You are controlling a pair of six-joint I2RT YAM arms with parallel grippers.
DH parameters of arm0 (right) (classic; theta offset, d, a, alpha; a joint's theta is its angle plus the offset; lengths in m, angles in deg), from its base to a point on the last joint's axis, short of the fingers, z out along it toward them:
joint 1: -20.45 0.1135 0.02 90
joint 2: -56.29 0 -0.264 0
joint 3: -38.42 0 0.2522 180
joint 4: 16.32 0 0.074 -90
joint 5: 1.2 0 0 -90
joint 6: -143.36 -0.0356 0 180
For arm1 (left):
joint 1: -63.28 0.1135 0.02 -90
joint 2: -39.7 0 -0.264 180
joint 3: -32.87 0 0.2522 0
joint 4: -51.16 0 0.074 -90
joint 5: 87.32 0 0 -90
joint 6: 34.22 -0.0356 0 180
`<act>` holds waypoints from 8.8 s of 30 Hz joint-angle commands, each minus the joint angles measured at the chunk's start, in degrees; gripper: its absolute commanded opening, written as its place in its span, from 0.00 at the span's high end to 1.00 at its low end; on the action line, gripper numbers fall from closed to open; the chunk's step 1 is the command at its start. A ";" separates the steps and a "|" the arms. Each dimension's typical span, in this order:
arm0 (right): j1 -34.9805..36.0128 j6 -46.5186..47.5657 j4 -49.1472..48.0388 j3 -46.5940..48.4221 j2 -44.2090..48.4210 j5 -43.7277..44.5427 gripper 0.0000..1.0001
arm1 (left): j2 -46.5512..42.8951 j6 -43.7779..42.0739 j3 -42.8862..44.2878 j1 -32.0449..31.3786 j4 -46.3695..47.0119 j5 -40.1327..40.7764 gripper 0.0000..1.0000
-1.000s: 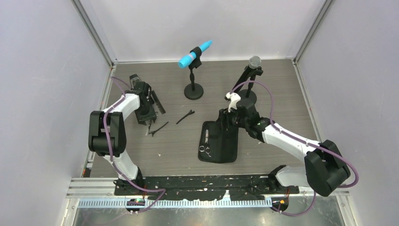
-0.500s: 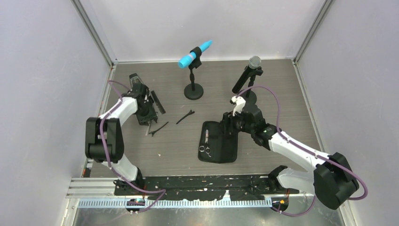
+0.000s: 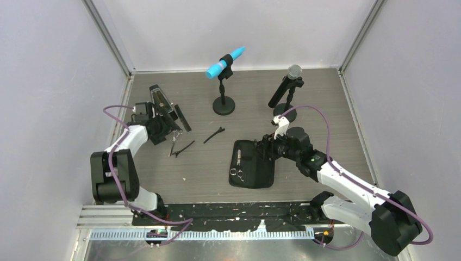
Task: Sort the hair-cutting tools
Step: Move the hairdressing tool bag to the center of the board, then move the scissors to the center of the board, then pick up the scissors from the center of the board, then adjust the hairdressing tool bag at the center of the board, then place the scissors in the hairdressing tool bag.
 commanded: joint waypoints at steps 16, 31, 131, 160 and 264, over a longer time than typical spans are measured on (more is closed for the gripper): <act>0.19 -0.85 6.42 -0.74 9.96 2.43 0.41 | 7.99 9.63 0.22 -4.94 7.95 -0.56 0.16; 0.23 -3.83 9.44 -1.63 14.78 2.98 0.41 | 12.27 8.16 4.07 -14.60 -2.90 4.82 0.44; 1.78 -14.79 4.59 18.44 -6.03 -10.45 0.38 | -4.72 -5.90 13.20 -50.41 -11.58 2.32 1.00; -0.65 -25.46 -13.05 14.96 -20.21 -17.51 0.92 | -6.03 -5.26 13.63 -56.54 -10.50 5.91 0.98; -25.39 -16.46 -13.76 -0.87 -0.54 -18.16 0.94 | 23.71 -15.42 20.90 -58.47 -27.42 6.88 0.95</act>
